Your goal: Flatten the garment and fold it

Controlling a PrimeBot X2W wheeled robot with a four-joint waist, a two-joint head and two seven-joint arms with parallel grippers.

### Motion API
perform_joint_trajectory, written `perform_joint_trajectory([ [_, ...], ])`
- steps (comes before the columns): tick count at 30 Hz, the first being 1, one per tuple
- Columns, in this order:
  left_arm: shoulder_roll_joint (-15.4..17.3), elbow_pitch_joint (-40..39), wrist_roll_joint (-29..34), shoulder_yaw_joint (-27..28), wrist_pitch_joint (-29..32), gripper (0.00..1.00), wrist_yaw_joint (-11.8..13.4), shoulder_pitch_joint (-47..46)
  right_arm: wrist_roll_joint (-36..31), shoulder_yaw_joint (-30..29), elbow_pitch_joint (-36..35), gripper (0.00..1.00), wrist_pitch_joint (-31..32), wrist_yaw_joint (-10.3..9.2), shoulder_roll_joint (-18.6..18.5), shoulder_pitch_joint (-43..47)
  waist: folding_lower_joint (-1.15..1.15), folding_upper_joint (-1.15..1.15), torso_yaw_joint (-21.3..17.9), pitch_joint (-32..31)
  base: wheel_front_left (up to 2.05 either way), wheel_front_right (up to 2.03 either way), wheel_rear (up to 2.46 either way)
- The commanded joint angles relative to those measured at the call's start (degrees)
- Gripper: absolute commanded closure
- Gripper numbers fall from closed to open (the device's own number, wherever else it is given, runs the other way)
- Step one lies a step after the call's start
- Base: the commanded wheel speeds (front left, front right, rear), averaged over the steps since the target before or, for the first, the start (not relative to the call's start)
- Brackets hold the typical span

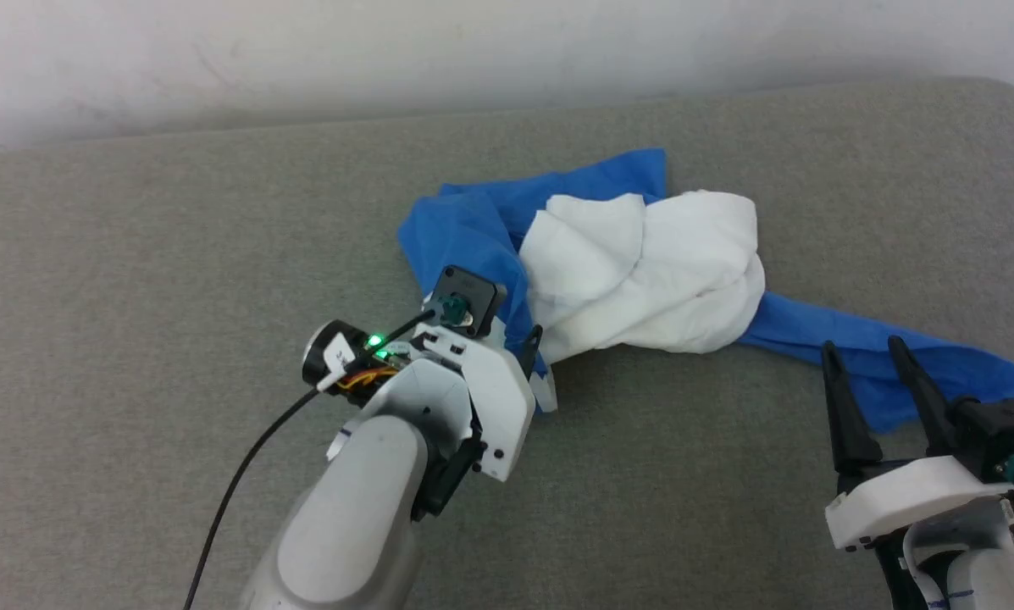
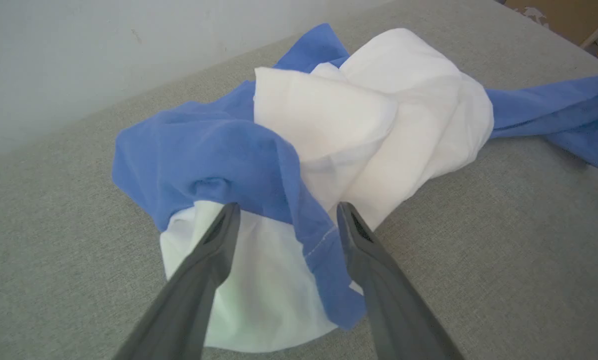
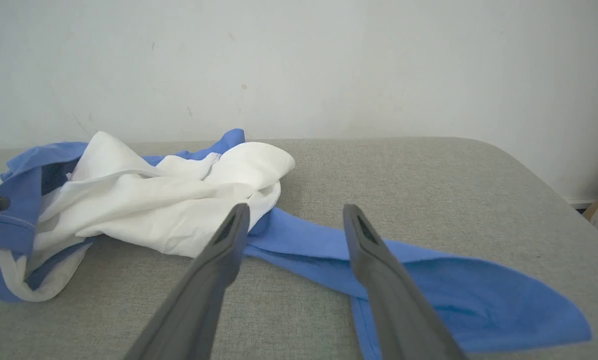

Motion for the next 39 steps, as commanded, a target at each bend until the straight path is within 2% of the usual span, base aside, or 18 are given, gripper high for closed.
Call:
perform_joint_trajectory([
  [1, 0.00, 0.41, -0.10, -0.19, 0.17, 0.00, 0.17, -0.99, -0.32, -0.06, 0.41, 0.00, -0.52, -0.12, 0.21, -0.80, -0.01, 0.00, -1.65, 1.80, 0.00, 0.00, 0.00],
  [6, -0.01, 2.09, -1.19, -1.21, 0.49, 0.00, 0.84, -2.45, -1.41, -0.68, 2.83, 0.00, -1.71, -0.12, 0.46, -1.21, -0.01, 0.00, -1.82, 2.61, 0.00, 0.00, 0.00],
  [7, -0.01, 2.45, -1.34, -1.48, 0.54, 0.52, 0.79, -2.53, -1.59, -0.76, 3.25, 0.00, -1.99, -0.12, 0.50, -1.30, -0.01, 0.00, -1.72, 2.64, 0.00, 0.00, 0.00],
  [8, -0.01, 2.55, -1.68, -1.61, 0.10, 1.00, 0.83, -2.59, -1.70, -0.84, 3.70, 0.00, -2.25, -0.12, 0.53, -1.39, -0.01, 0.00, -1.57, 2.59, 0.00, 0.00, 0.00],
  [14, -0.01, 1.66, -3.97, -1.82, -4.59, 1.00, 1.21, -2.19, -2.35, -1.18, 5.48, 0.00, -2.92, -0.12, 0.64, -1.29, -0.01, 0.00, 0.91, 0.34, 0.00, 0.00, 0.00],
  [18, -0.01, -2.27, -8.32, 0.13, -10.00, 1.00, 2.78, -0.40, -2.80, -1.41, 5.99, 0.00, -2.75, -0.12, 0.66, -0.61, -0.01, 0.00, 3.37, -2.28, 0.00, 0.00, 0.00],
  [21, -0.01, -6.08, -11.36, 3.36, -13.95, 1.00, 4.50, 2.17, -3.08, -1.93, 6.04, 0.00, -2.39, -0.12, 0.59, 0.44, -0.01, 0.00, 6.02, -4.38, 0.00, 0.00, 0.00],
  [27, 1.45, -13.13, -17.38, 13.48, -19.24, 1.00, 8.82, 10.65, -3.18, -1.59, 5.85, 0.00, -1.36, -0.12, 0.40, 2.61, -0.01, 0.00, 10.85, -7.33, 0.00, 0.00, 0.00],
  [32, 4.07, -12.09, -20.32, 19.49, -18.64, 1.00, 11.51, 19.68, -2.96, -0.51, 5.63, 0.00, -0.64, -0.12, 0.43, 3.13, -0.01, 0.00, 13.60, -7.78, 0.00, 0.00, 0.00],
  [38, 5.21, -4.54, -21.19, 18.86, -14.90, 1.00, 11.50, 26.46, -2.89, 0.14, 6.00, 0.00, 0.00, -0.12, 0.48, 3.35, -0.01, 0.00, 15.28, -7.56, 0.00, 0.00, 0.00],
  [39, 5.19, -3.36, -21.25, 18.50, -14.97, 0.70, 11.07, 26.67, -2.86, 0.33, 6.16, 0.00, 0.13, -0.12, 0.49, 3.32, -0.01, 0.00, 15.37, -7.58, 0.00, 0.00, 0.00],
])
